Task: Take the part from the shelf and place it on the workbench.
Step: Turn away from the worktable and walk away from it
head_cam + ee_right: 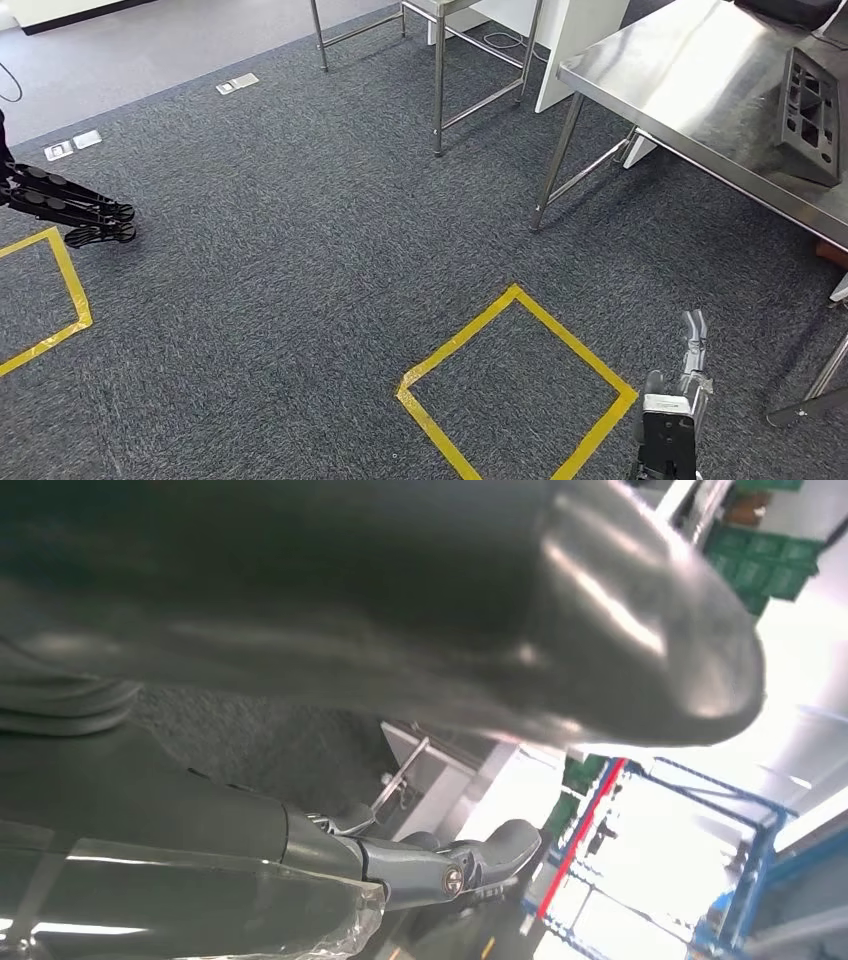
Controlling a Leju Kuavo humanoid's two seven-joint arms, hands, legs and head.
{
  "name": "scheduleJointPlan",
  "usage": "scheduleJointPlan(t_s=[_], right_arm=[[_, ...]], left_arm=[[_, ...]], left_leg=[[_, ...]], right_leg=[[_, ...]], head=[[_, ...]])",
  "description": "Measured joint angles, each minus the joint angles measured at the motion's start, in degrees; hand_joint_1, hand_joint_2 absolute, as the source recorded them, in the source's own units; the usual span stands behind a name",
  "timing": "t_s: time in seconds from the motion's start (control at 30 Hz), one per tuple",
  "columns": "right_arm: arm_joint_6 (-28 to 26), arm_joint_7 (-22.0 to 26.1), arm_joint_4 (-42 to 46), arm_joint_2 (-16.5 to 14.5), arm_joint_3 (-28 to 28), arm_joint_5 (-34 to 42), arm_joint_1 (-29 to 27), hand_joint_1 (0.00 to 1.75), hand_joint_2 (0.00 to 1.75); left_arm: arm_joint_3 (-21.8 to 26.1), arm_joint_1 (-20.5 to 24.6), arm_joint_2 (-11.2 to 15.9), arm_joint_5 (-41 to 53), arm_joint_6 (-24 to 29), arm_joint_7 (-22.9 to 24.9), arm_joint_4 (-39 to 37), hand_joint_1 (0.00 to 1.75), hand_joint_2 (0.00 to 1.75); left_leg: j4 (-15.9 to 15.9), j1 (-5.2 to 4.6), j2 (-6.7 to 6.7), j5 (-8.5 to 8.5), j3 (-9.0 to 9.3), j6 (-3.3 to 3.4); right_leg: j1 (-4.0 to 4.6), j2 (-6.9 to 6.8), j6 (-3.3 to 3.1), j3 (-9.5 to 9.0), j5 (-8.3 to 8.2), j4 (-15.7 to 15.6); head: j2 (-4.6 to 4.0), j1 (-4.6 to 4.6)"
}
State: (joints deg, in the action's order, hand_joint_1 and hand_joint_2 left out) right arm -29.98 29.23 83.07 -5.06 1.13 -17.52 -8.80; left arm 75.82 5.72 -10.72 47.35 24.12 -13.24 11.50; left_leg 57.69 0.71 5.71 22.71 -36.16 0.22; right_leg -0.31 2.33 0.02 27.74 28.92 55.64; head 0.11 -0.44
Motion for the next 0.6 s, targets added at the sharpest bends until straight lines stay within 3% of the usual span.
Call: scheduleJointPlan(t_s=[0.03,0.1,0.17,0.2,0.23,0.27,0.33,0.37,0.4,0.47,0.5,0.53,0.6], right_arm=[[0.26,-0.09,-0.37,0.05,-0.51,0.20,0.55,0.00,0.00],[0.60,-0.18,-1.16,0.08,-1.42,0.36,1.19,0.00,0.00],[0.91,-0.21,-2.11,0.09,-2.46,0.38,1.48,0.00,0.00],[1.11,-0.21,-2.60,0.10,-2.98,0.36,1.73,0.00,0.00],[1.41,-0.16,-3.12,0.10,-3.44,0.28,2.09,0.00,0.00],[1.76,-0.08,-3.65,0.09,-3.85,0.19,2.57,0.00,0.00],[2.32,0.14,-4.77,0.07,-4.56,0.04,3.59,0.00,0.00],[2.48,0.24,-5.22,0.07,-4.85,-0.04,4.05,0.00,0.00],[2.57,0.31,-5.61,0.06,-5.08,-0.11,4.42,0.00,0.00],[2.73,0.38,-6.20,-0.01,-5.39,-0.27,5.01,0.00,0.00],[2.78,0.40,-6.45,-0.07,-5.48,-0.36,5.29,0.00,0.00],[2.82,0.43,-6.72,-0.13,-5.58,-0.49,5.54,0.00,0.00],[2.82,0.53,-7.49,-0.15,-5.99,-0.81,5.95,0.00,0.00]], left_arm=[[-0.17,-0.08,0.04,0.32,0.09,0.52,0.00,0.00,0.00],[-0.60,-0.09,0.07,1.14,0.21,1.23,0.00,0.00,0.00],[-1.28,-0.10,0.09,2.32,0.21,1.91,-0.01,0.00,0.00],[-1.68,-0.18,0.17,3.05,0.13,2.33,-0.02,0.00,0.00],[-2.15,-0.28,0.29,3.84,0.03,2.86,-0.02,0.00,0.00],[-2.64,-0.37,0.46,4.56,-0.05,3.41,-0.02,0.00,0.00],[-3.64,-0.42,0.74,5.67,-0.02,4.38,-0.02,0.00,0.00],[-4.03,-0.39,0.83,5.94,0.08,4.66,-0.02,0.00,0.00],[-4.35,-0.37,0.87,6.11,0.17,4.89,-0.02,0.00,0.00],[-4.79,-0.42,0.91,6.26,0.28,5.15,-0.02,0.00,0.00],[-4.98,-0.47,0.92,6.29,0.32,5.22,-0.02,0.00,0.00],[-5.13,-0.49,0.91,6.33,0.37,5.24,-0.02,0.00,0.00],[-5.42,-0.42,0.85,6.21,0.51,5.25,-0.02,0.00,0.00]], left_leg=[[1.31,-0.05,-1.30,1.01,-0.68,-0.19],[7.60,-0.13,-4.34,5.08,-3.51,-0.51],[15.17,-0.02,-5.25,8.73,-6.68,-0.88],[16.88,0.00,-5.39,9.21,-7.16,-0.97],[16.09,0.02,-5.56,8.55,-6.33,-1.00],[13.18,0.03,-5.93,7.11,-4.37,-0.95],[4.78,-0.16,-8.06,4.16,0.86,-0.51],[1.78,-0.33,-8.97,3.40,2.58,-0.07],[0.20,-0.55,-9.53,3.18,3.40,0.37],[-0.34,-0.85,-8.82,3.11,3.28,1.20],[-0.50,-0.79,-8.25,2.94,3.21,1.57],[-0.68,-0.66,-7.68,2.74,3.16,1.96],[-0.96,-0.38,-6.40,2.33,3.01,2.65]], right_leg=[[-0.15,-0.71,-0.35,-0.06,-0.32,-0.19],[-0.20,-2.23,-0.68,0.13,-0.59,-0.27],[-0.09,-3.99,-0.72,0.46,-0.62,-0.21],[-0.07,-4.85,-0.71,0.58,-0.62,-0.18],[-0.08,-5.62,-0.70,0.61,-0.62,-0.16],[-0.08,-6.33,-0.68,0.57,-0.60,-0.15],[0.08,-7.44,-0.44,0.37,-0.45,-0.11],[0.26,-7.87,-0.23,0.28,-0.33,-0.07],[0.43,-8.26,0.03,0.22,-0.24,-0.04],[0.63,-9.11,0.53,0.14,-0.16,-0.08],[0.52,-9.04,0.83,0.29,0.00,0.04],[0.40,-8.10,1.04,0.65,0.54,0.73],[0.11,-5.00,1.09,3.08,3.19,5.70]], head=[[0.00,-0.13],[0.00,-0.40],[0.00,-0.53],[0.00,-0.56],[0.00,-0.56],[0.00,-0.56],[0.00,-0.56],[0.00,-0.51],[0.00,-0.48],[0.00,-0.42],[0.00,-0.44],[0.00,-0.40],[0.00,-0.29]])
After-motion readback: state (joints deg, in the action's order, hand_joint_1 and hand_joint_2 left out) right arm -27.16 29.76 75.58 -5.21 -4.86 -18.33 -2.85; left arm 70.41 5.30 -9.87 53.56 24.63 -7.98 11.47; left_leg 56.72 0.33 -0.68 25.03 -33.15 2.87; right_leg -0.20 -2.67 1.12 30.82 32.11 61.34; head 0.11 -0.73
